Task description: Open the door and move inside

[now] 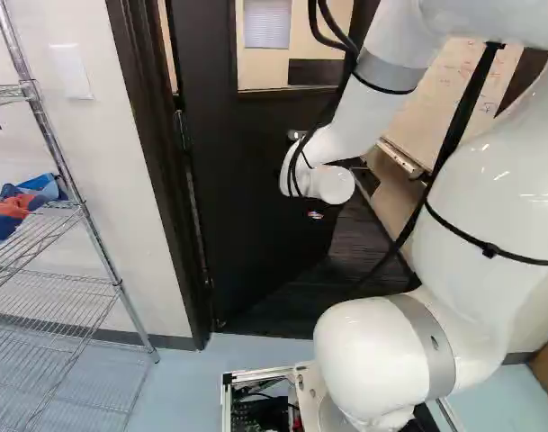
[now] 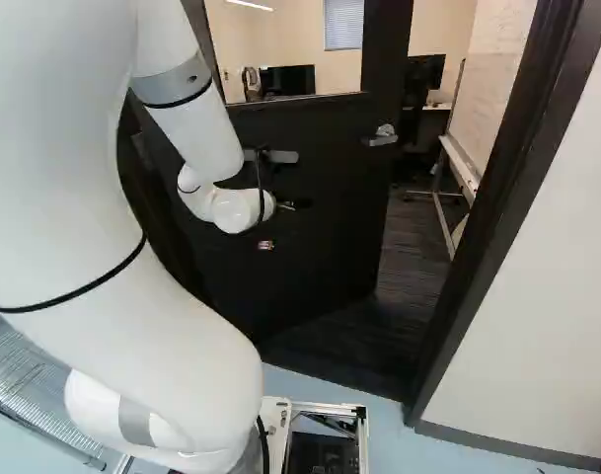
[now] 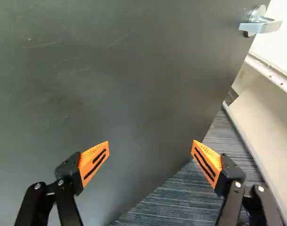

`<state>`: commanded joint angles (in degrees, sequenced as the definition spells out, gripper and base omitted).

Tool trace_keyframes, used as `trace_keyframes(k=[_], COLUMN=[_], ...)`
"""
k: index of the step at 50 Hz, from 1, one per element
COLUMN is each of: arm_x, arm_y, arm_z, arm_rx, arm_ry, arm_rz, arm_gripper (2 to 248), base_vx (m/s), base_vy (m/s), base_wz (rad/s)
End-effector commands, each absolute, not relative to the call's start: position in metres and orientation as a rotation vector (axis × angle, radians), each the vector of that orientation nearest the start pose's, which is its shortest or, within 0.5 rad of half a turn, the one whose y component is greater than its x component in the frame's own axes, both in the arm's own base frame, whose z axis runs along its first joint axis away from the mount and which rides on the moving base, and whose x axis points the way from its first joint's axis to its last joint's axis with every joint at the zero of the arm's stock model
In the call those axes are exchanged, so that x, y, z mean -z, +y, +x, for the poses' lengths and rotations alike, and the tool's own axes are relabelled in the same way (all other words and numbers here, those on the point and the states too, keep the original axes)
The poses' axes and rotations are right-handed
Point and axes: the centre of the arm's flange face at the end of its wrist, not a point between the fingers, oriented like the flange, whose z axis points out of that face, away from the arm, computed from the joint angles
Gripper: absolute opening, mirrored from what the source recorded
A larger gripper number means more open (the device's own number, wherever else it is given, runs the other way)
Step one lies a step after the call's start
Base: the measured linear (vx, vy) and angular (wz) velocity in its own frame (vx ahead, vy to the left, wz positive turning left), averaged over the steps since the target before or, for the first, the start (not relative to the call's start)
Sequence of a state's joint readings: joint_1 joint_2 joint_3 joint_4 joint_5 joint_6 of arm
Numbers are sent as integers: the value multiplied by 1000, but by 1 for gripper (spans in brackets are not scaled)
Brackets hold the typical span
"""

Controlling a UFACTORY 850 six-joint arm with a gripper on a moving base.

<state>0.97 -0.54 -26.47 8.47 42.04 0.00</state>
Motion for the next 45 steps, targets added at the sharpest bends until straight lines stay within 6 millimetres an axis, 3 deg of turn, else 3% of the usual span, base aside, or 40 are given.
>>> trace_keyframes(k=[27,45], arm_x=[-401,-400], arm_y=[-1,8], arm_z=[442,466], arm_rx=[1751,1750], arm_ry=[465,472], arm_rz=[-2594,-2582], arm_gripper=[247,247], base_vx=[0,0], base_vy=[0,0], base_wz=[0,0])
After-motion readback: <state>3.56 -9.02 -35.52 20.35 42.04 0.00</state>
